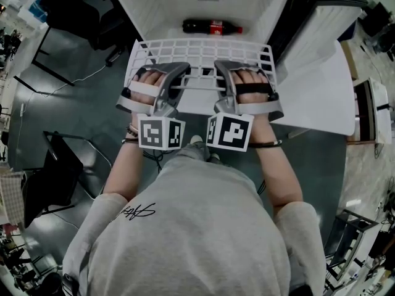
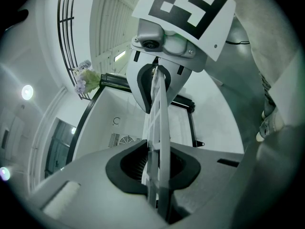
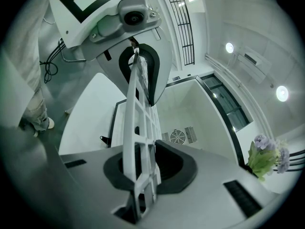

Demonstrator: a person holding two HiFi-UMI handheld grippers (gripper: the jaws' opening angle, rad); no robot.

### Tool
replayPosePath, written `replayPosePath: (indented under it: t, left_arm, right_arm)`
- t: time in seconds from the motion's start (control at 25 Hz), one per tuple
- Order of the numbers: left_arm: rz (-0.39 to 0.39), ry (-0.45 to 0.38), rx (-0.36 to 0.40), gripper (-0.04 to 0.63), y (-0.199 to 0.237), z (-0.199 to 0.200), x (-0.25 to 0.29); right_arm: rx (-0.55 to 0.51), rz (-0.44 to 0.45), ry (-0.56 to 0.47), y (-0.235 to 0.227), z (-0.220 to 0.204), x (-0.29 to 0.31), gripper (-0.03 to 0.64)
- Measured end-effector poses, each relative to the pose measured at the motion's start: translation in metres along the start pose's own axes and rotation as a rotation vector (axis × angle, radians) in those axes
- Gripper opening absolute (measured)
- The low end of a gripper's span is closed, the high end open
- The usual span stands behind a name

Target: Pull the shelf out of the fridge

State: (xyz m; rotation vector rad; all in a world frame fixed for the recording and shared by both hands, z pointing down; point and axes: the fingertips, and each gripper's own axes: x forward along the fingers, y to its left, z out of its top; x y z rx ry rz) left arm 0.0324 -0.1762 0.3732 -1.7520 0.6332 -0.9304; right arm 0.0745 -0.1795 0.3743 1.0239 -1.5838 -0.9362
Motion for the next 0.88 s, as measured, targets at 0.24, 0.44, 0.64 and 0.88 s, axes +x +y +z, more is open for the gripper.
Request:
replayPosePath:
  t: [0.24, 0.44, 0.64, 0.88]
  left_arm:
    - [0.004, 0.002, 0.002, 0.048, 0.0015, 0.0, -0.0005]
    - [0.011, 0.005, 0.003, 0.048, 0.0032, -0.0002, -0.0019]
    - [0.016, 0.005, 0.002, 0.048, 0.0042, 0.0002, -0.0036]
    - [0.019, 0.006, 0.005, 0.048, 0.0052, 0.001, -0.004]
  right_arm:
    - [-0.001, -0.004, -0.003, -0.0017, 0.0008, -0.0003, 0.049]
    - [-0.003, -0.005, -0.007, -0.0029, 0.002, -0.001, 0.049]
    - [-0.008, -0.008, -0.009, -0.0041, 0.0033, -0.0024, 0.049]
    - [-0.009, -0.011, -0.009, -0.0053, 0.0031, -0.0033, 0.049]
